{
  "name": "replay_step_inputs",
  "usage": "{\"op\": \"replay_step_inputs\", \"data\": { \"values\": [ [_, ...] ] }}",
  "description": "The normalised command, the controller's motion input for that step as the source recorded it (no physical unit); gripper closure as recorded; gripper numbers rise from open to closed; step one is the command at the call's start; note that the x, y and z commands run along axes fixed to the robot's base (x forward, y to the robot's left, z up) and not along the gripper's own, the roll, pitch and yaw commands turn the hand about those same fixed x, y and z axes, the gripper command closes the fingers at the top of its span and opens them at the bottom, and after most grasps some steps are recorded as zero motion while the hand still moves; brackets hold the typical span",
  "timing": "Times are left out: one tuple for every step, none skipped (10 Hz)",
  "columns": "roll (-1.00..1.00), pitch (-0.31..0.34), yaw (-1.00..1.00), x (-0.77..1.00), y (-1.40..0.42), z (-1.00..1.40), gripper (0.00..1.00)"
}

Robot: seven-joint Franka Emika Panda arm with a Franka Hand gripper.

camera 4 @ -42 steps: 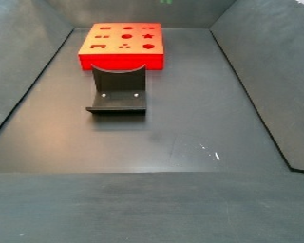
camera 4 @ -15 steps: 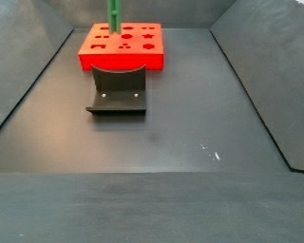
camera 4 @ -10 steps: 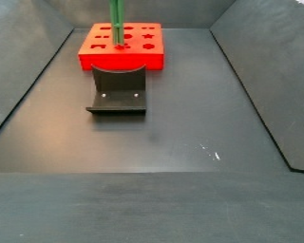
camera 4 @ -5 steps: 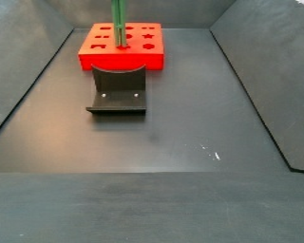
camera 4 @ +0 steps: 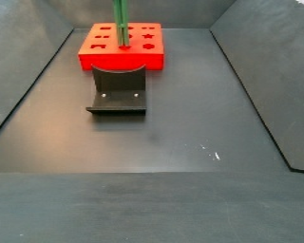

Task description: Insert the 3 prong object.

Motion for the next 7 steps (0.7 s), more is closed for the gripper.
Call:
{"op": "replay_step_inputs", "data": {
  "values": [
    [-0.07, 0.000, 0.12, 0.17, 0.00, -0.07, 1.00],
    [-0.07, 0.000, 0.25, 0.00, 0.08, -0.12, 1.00],
    [-0.06, 0.000, 0.29, 0.00, 0.05, -0.09, 1.00],
    [-0.09, 0.000, 0.31, -0.14, 0.00, 0.00, 1.00],
    [-0.06, -0.021, 0.21, -0.11, -0.02, 0.00, 1.00],
    [-0.07, -0.044, 0.19, -0.12, -0.08, 0.00, 1.00],
    [-0.07, -0.073, 0.15, -0.10, 0.00, 0.00, 1.00]
  ]
}}
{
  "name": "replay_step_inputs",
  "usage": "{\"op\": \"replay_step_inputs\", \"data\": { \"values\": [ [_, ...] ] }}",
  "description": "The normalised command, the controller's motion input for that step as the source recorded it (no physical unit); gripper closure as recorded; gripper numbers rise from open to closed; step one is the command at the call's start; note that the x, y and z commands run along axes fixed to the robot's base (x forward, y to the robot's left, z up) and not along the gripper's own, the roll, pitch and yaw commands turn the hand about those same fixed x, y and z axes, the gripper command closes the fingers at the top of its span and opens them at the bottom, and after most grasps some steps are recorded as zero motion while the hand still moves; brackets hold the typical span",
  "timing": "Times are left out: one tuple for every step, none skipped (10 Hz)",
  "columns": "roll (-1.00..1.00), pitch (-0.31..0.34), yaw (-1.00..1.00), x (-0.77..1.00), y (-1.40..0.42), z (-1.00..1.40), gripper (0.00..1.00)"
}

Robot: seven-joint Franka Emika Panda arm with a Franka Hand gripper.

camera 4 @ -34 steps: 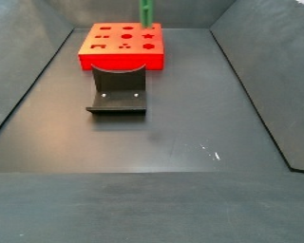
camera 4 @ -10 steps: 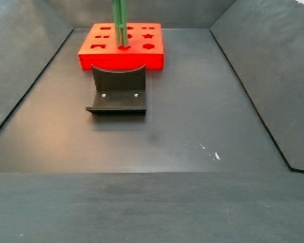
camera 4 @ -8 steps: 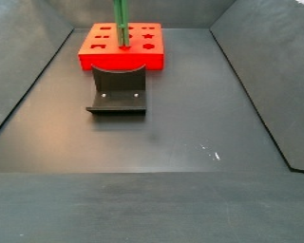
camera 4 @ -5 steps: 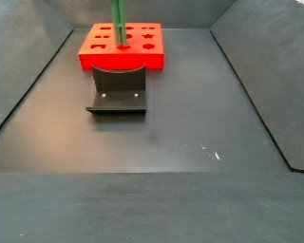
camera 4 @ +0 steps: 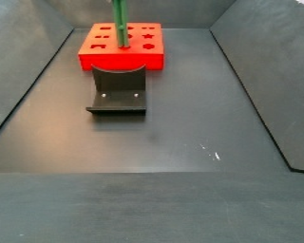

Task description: Insert the 3 prong object.

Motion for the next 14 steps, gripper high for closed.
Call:
{"op": "replay_step_inputs", "data": {
  "values": [
    [-0.06, -0.074, 0.05, 0.00, 0.00, -0.02, 1.00],
    [-0.07, -0.069, 0.00, 0.00, 0.08, -0.08, 1.00],
    [-0.04, -0.114, -0.02, 0.00, 0.14, -0.13, 1.00],
    [0.00, -0.129, -0.14, 0.00, 0.15, -0.16, 1.00],
    [0.00, -0.129, -0.22, 0.00, 0.17, -0.17, 1.00],
    [0.00, -0.116, -0.22, -0.09, 0.04, -0.16, 1.00],
    [-0.02, -0.109, -0.22, -0.13, -0.02, -0.06, 1.00],
    [-0.02, -0.120, -0.19, -0.15, -0.14, 0.00, 1.00],
    [-0.03, -0.133, -0.10, -0.13, -0.15, 0.00, 1.00],
    [-0.05, -0.141, -0.08, -0.13, -0.13, 0.00, 1.00],
    [-0.03, -0.137, 0.00, -0.12, 0.00, -0.13, 1.00],
    [-0.01, -0.081, 0.00, 0.00, 0.05, -0.25, 1.00],
    [0.00, 0.000, 0.00, 0.00, 0.02, -0.21, 1.00],
    [0.00, 0.000, 0.00, 0.00, 0.12, -0.54, 1.00]
  ]
}}
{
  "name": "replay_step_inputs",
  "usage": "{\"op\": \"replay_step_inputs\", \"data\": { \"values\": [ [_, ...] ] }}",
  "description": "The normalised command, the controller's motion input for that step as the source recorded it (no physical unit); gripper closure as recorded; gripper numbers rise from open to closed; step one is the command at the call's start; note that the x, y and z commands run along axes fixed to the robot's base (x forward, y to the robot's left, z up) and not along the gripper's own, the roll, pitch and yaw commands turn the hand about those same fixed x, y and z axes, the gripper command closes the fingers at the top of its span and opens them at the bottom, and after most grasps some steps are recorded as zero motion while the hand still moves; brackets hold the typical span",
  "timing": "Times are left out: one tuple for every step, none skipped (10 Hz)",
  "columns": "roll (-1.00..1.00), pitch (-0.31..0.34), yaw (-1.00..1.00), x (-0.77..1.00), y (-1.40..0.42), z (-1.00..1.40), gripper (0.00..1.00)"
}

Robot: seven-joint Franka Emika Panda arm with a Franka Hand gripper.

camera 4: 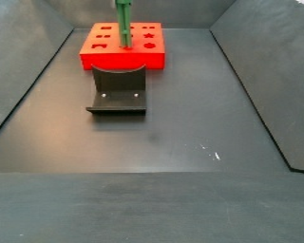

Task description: Insert the 3 prong object.

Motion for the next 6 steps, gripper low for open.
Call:
{"op": "replay_step_inputs", "data": {
  "values": [
    [0.05, -0.004, -0.06, 0.00, 0.01, -0.68, 1.00],
    [0.20, 0.023, -0.08, 0.03, 0.00, -0.58, 1.00],
    [0.26, 0.167, -0.18, 0.10, -0.07, -0.39, 1.00],
    [0.29, 0.271, -0.21, 0.15, -0.07, -0.35, 1.00],
    [0.22, 0.244, -0.21, 0.11, -0.04, -0.36, 1.00],
    [0.00, 0.000, 0.00, 0.00, 0.00, 0.00, 1.00]
  ]
}}
